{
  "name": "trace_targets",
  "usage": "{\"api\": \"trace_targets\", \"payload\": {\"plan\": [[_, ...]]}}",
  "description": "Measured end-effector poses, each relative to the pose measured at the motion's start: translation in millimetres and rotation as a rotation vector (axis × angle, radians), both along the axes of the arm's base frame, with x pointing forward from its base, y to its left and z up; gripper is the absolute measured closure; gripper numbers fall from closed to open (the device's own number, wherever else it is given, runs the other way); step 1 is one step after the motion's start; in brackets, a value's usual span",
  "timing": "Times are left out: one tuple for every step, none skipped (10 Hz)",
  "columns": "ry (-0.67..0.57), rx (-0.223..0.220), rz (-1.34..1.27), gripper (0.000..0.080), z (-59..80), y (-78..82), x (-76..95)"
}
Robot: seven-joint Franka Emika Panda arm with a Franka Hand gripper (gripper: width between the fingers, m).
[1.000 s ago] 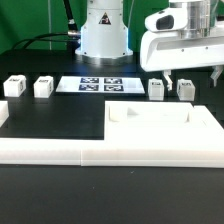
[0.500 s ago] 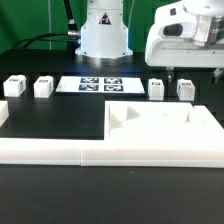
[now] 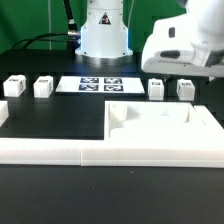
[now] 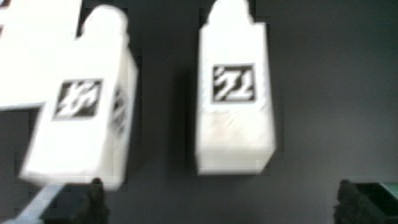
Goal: Assemble square table
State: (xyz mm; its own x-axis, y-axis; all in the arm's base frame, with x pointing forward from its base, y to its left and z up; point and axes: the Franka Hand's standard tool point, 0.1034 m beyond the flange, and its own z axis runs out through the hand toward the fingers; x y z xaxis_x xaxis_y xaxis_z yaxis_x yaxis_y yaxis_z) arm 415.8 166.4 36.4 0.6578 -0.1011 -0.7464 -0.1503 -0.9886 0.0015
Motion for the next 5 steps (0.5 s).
{"api": "trace_targets", "payload": {"plan": [[0.069,0.017,-0.021,0.0150,-7.7,3.3,-5.2],[0.080,0.019,-0.018,0.0150,-12.3,5.5,-7.4],[0.088,0.025,-0.025,0.0150,-12.7,7.9,-9.8],[0.099,0.025,-0.019,0.0150,-15.4,10.0,-13.5],[0.109,0.024,-0.011,0.0150,-18.5,12.8,-17.8]]}}
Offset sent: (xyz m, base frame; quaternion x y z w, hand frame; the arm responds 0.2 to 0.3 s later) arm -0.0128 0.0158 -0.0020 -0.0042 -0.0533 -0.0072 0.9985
